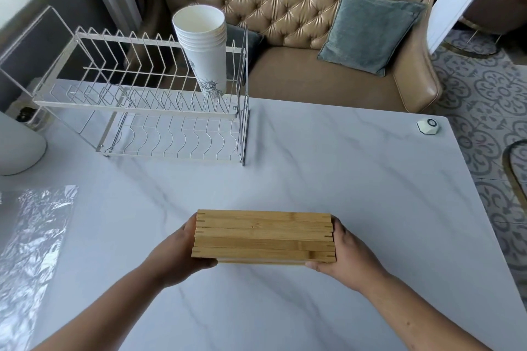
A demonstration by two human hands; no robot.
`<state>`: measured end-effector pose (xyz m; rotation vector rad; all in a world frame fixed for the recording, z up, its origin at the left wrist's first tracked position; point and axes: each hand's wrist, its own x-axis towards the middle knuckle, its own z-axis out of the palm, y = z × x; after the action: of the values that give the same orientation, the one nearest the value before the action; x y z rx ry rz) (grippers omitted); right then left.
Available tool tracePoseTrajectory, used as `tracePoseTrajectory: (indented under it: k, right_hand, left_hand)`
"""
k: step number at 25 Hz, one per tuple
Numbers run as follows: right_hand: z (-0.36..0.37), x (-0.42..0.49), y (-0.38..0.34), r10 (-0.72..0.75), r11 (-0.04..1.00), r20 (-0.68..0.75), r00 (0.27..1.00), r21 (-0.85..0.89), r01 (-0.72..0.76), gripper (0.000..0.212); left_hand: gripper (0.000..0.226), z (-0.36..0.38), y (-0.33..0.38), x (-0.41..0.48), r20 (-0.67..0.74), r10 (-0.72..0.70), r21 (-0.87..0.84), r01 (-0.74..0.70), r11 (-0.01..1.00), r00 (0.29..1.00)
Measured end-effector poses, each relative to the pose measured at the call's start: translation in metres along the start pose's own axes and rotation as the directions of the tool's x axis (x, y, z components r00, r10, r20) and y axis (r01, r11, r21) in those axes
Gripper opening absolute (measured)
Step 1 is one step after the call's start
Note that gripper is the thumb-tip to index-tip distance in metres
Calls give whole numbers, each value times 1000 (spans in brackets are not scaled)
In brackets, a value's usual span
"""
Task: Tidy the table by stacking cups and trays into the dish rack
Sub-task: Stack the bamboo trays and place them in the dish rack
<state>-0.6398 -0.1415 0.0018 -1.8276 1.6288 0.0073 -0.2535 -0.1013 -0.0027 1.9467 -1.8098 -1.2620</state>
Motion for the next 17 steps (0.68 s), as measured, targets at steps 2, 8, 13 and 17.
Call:
tracePoseTrajectory:
  k: [2,8,13,17]
  right_hand:
    - [0,1,2,7,1000,-3,1000,-15,-7,113]
    - [-4,-2,2,6,1000,30,1000,10,-6,117]
    - [-16,-7,-5,9,1000,58,998,2,-9,124]
    - [-29,-13,-22,-104,982,-33,994,-163,98,121]
  left_hand:
    - [78,2,-1,1,-5,8,28,-8,1000,1000]
    - [114,-1,-6,6,28,26,135,-30,990,999]
    - [104,-6,-9,5,24,32,139,-35,990,999]
    - [93,-4,-11,6,15,42,142,-44,989,999]
